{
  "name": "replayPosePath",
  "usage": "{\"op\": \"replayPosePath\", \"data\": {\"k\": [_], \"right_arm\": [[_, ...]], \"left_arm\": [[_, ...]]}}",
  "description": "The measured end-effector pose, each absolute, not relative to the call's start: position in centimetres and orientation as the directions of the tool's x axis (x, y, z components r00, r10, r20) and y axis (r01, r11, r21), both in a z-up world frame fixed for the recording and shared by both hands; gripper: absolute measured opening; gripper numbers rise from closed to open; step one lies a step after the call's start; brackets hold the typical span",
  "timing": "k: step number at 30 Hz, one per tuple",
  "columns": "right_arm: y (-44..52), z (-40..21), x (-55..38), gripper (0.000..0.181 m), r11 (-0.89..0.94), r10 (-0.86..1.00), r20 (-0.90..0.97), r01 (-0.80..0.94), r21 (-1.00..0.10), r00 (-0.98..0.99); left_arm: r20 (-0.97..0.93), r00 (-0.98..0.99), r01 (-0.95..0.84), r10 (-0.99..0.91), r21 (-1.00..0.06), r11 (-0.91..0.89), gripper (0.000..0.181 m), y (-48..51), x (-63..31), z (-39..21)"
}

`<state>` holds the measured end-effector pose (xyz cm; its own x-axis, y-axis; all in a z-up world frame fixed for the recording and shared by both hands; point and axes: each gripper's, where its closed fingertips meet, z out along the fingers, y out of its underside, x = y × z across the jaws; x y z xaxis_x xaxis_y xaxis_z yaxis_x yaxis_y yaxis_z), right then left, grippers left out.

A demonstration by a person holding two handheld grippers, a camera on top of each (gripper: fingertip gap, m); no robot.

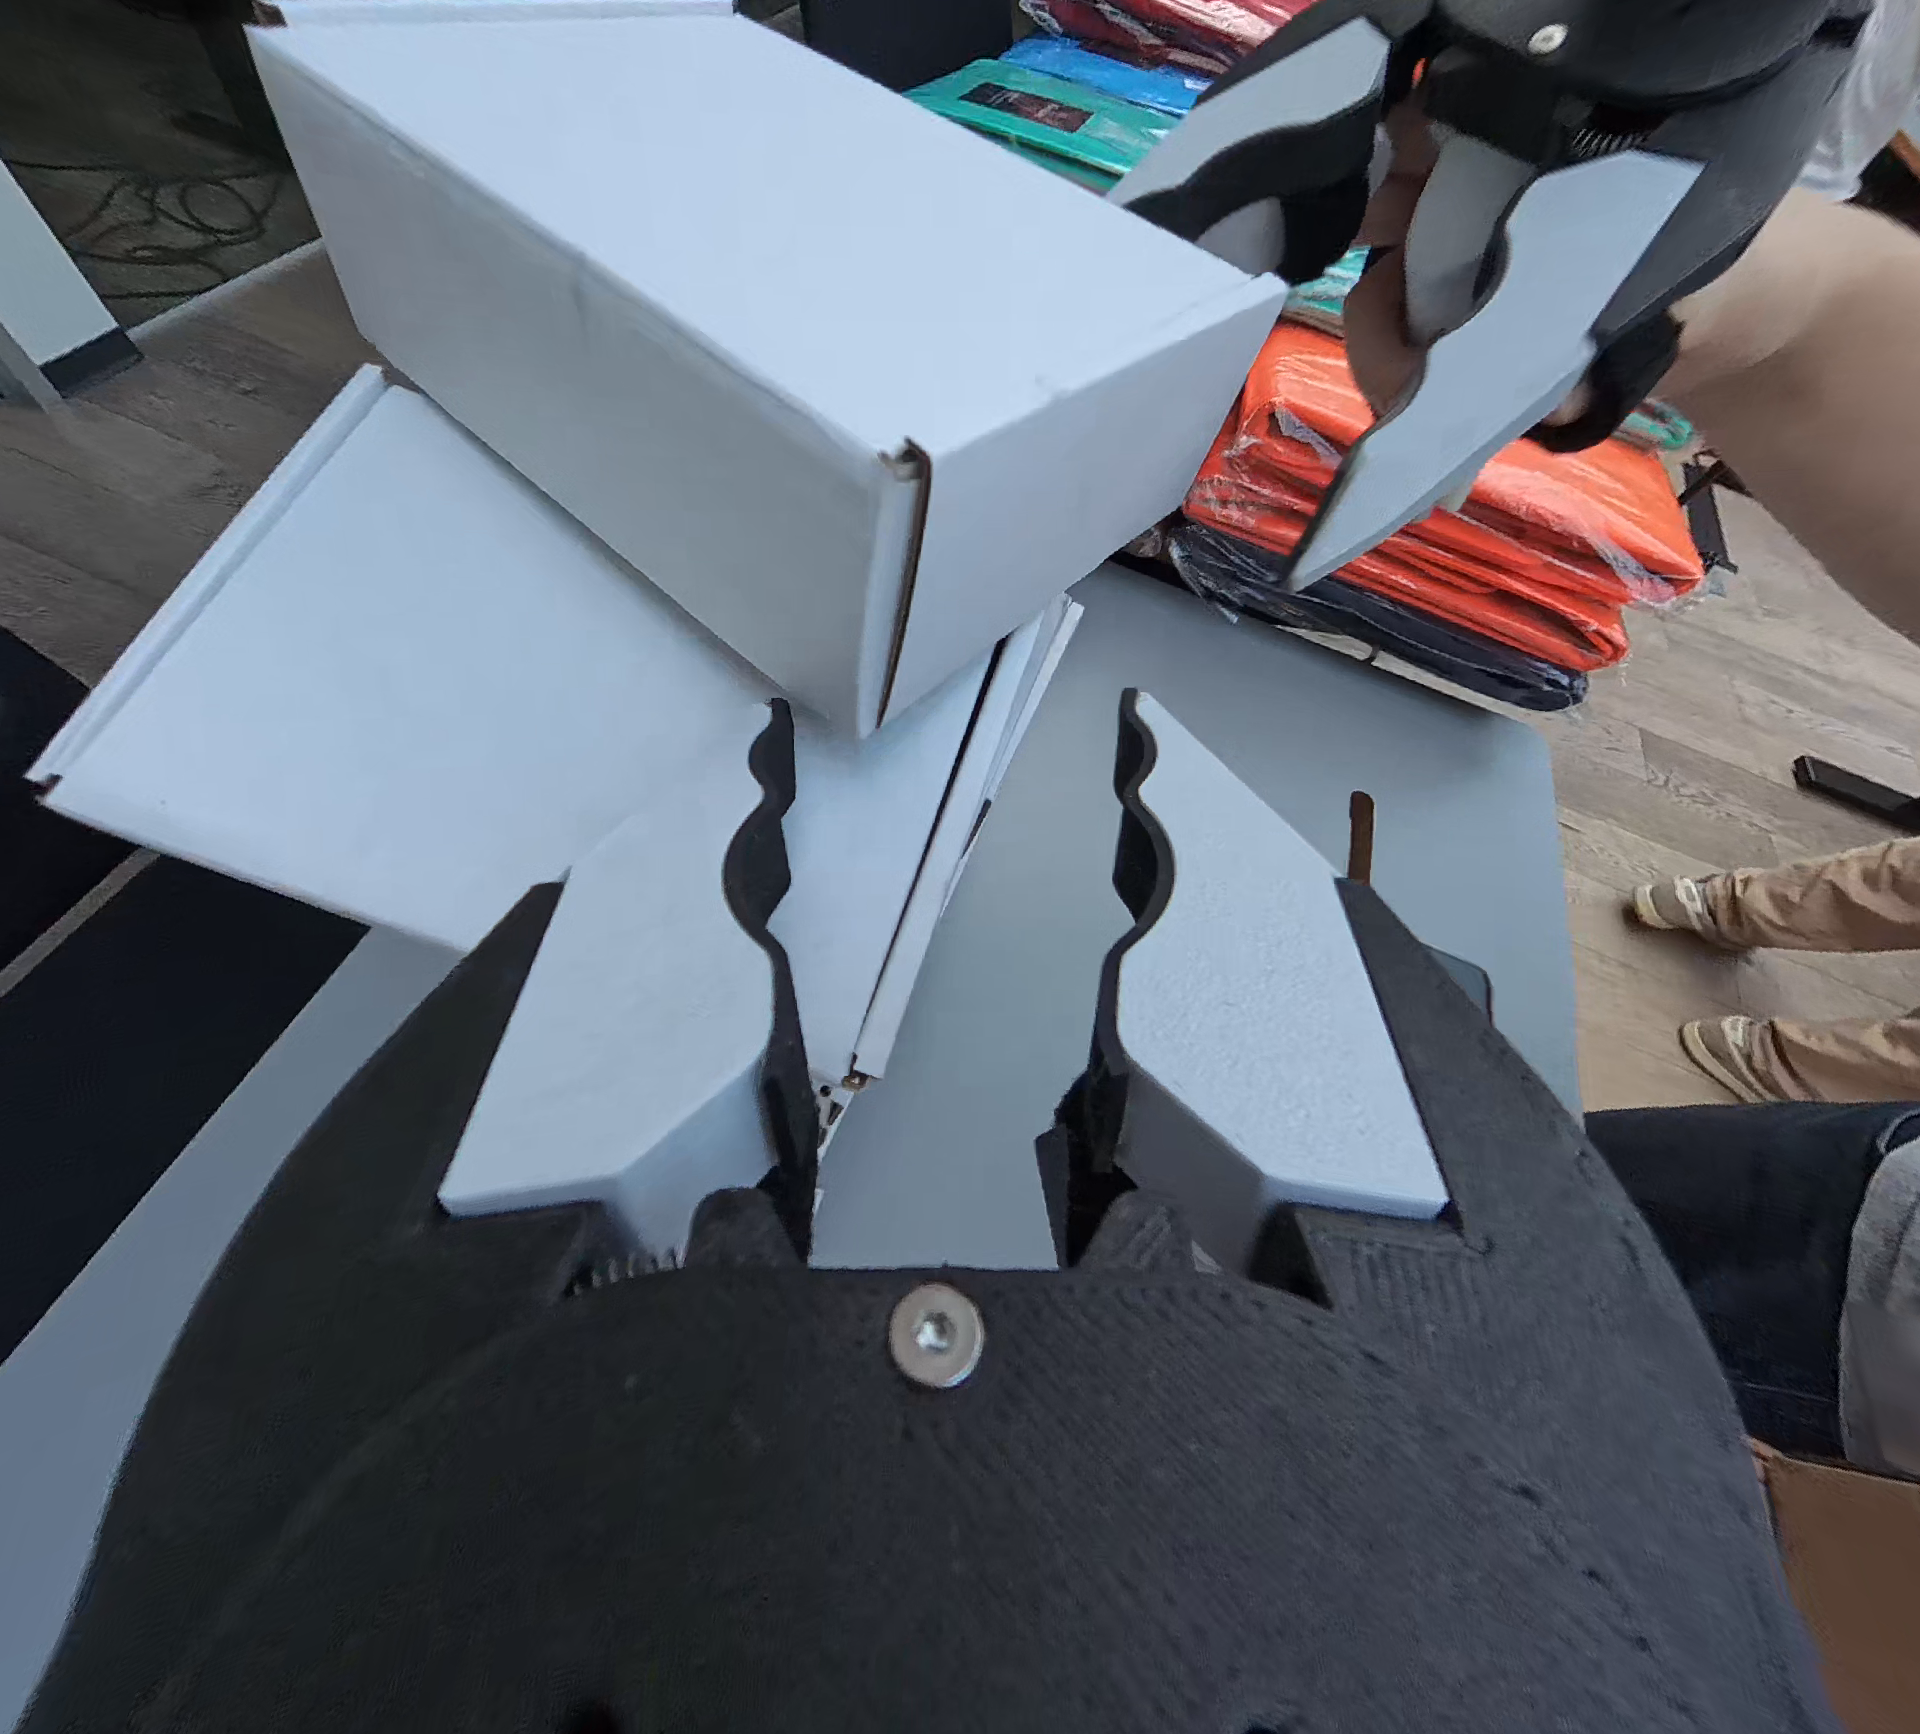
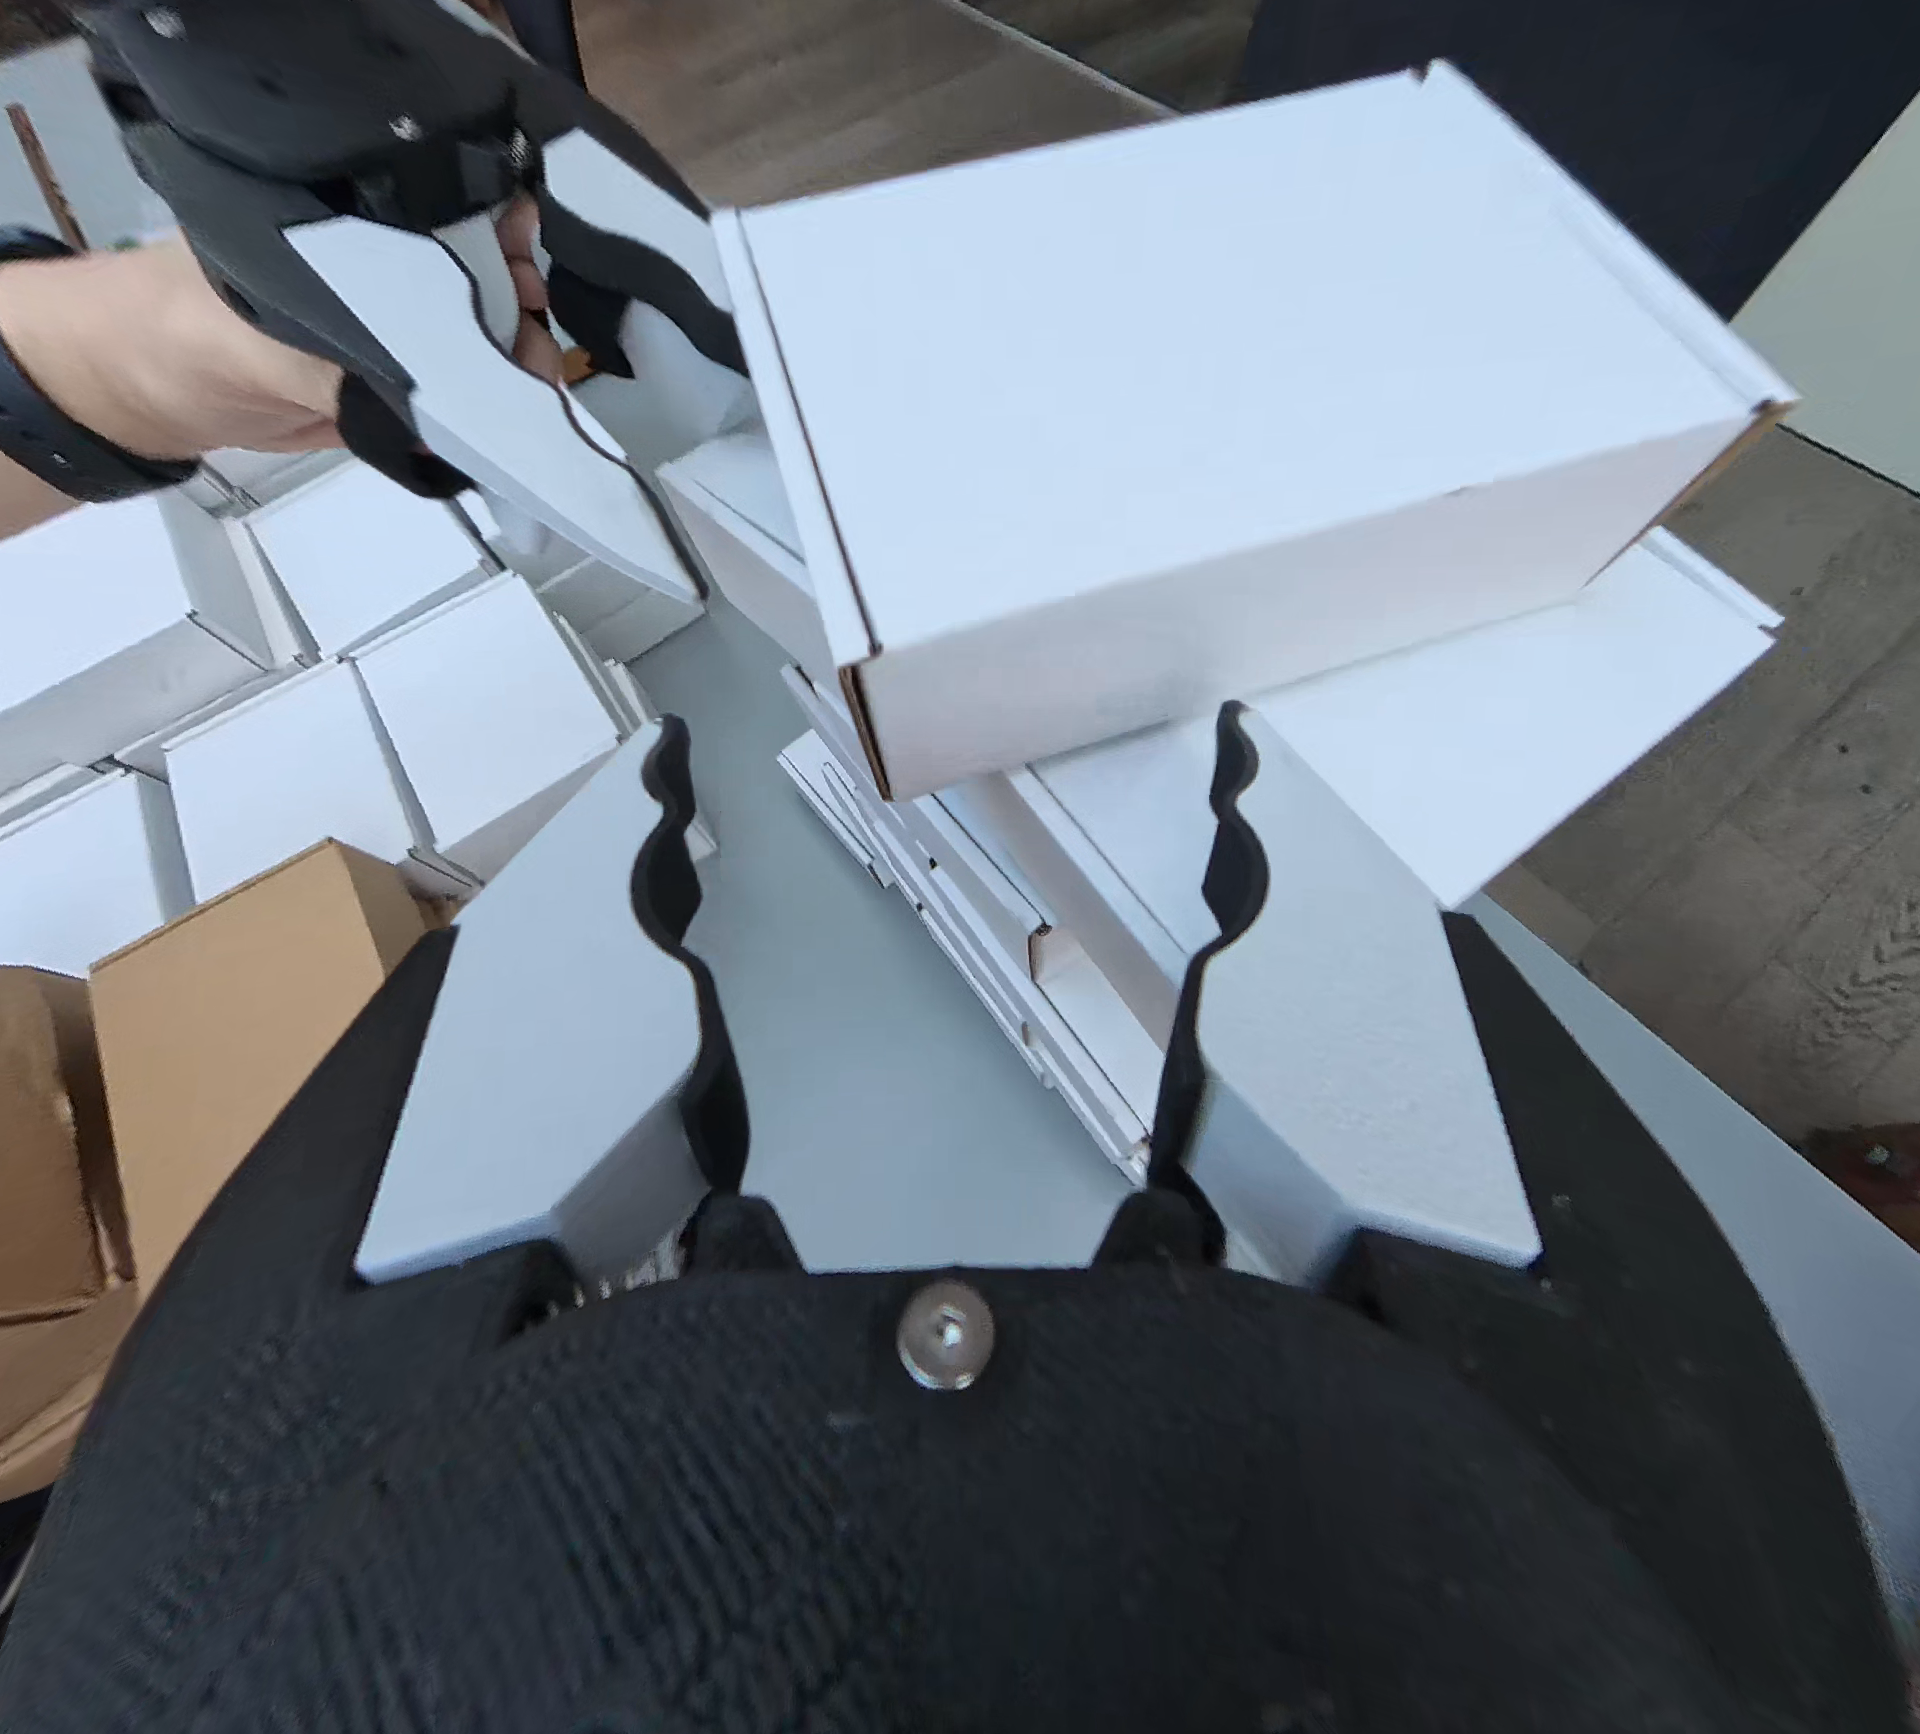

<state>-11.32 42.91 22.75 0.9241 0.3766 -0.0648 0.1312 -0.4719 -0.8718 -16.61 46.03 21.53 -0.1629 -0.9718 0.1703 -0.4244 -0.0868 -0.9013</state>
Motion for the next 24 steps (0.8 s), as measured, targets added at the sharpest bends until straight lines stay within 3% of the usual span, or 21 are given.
{"op": "replayPosePath", "data": {"k": [3, 6, 8, 10, 14, 17, 20, 22, 24], "right_arm": [[42.7, 26.2, -10.6, 0.111, -0.431, 0.333, -0.185, -0.026, -0.902, 0.925], [44.8, 29.0, -7.4, 0.088, -0.373, 0.174, -0.336, -0.254, -0.892, 0.926], [46.5, 28.7, -6.5, 0.079, -0.380, 0.117, -0.320, -0.255, -0.889, 0.940], [47.3, 26.0, -6.6, 0.080, -0.502, 0.084, -0.255, -0.180, -0.846, 0.963], [47.6, 24.9, -7.0, 0.081, -0.542, 0.092, -0.294, -0.200, -0.816, 0.951], [47.6, 24.7, -7.0, 0.082, -0.531, 0.103, -0.337, -0.235, -0.814, 0.936], [47.5, 24.5, -6.9, 0.083, -0.540, 0.109, -0.383, -0.269, -0.798, 0.917], [47.6, 24.5, -6.9, 0.086, -0.539, 0.113, -0.381, -0.265, -0.800, 0.918], [47.7, 24.5, -6.5, 0.093, -0.534, 0.102, -0.352, -0.248, -0.809, 0.930]], "left_arm": [[0.139, -0.160, -0.439, -0.977, -0.897, -0.056, 0.059, 46.0, -16.5, 21.5], [0.138, -0.162, -0.447, -0.977, -0.893, -0.052, 0.059, 46.0, -16.4, 21.5], [0.138, -0.162, -0.449, -0.977, -0.892, -0.051, 0.059, 46.0, -16.4, 21.5], [0.142, -0.162, -0.451, -0.976, -0.891, -0.055, 0.060, 45.9, -16.3, 21.5], [0.183, -0.145, -0.430, -0.972, -0.897, -0.105, 0.060, 46.3, -17.1, 22.2], [0.291, -0.123, -0.268, -0.949, -0.930, -0.251, 0.061, 48.0, -18.9, 25.3], [0.419, 0.036, -0.035, -0.907, -0.907, -0.420, 0.064, 53.2, -21.3, 27.3], [0.510, 0.062, -0.045, -0.858, -0.857, -0.513, 0.074, 54.8, -21.5, 26.1], [0.595, 0.020, -0.152, -0.804, -0.793, -0.591, 0.096, 53.8, -20.5, 24.4]]}}
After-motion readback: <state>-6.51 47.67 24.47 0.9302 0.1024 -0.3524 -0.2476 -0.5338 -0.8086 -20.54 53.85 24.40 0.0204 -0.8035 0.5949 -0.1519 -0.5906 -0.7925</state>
